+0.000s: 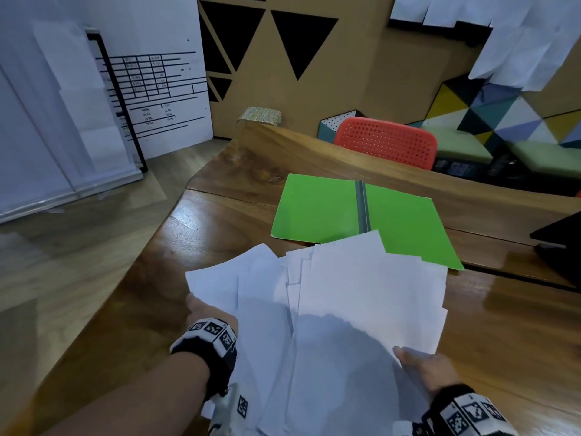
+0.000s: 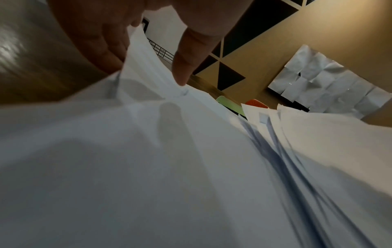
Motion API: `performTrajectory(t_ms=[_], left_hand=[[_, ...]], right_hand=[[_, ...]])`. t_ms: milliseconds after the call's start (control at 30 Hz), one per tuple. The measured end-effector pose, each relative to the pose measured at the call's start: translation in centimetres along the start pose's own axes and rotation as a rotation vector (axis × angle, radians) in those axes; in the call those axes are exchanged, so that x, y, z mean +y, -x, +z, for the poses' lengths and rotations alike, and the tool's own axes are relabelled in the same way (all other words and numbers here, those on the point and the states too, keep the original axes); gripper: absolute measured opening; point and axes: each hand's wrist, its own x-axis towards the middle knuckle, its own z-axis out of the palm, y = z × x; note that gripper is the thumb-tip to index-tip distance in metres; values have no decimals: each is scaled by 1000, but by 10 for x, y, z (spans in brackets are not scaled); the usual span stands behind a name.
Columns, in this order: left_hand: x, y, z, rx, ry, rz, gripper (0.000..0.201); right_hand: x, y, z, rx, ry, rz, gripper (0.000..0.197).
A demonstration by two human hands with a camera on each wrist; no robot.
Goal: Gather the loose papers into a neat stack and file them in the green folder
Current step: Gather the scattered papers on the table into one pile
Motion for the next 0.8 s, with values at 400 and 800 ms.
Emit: performTrajectory(t_ms=[400, 800], left_hand=[[-1, 0, -18, -190, 0, 105, 57], [11, 7, -8, -173, -48, 115, 60]], right_hand=[[-8, 9, -2, -6, 73, 0, 52], [-5, 0, 18, -96, -76, 33, 49]])
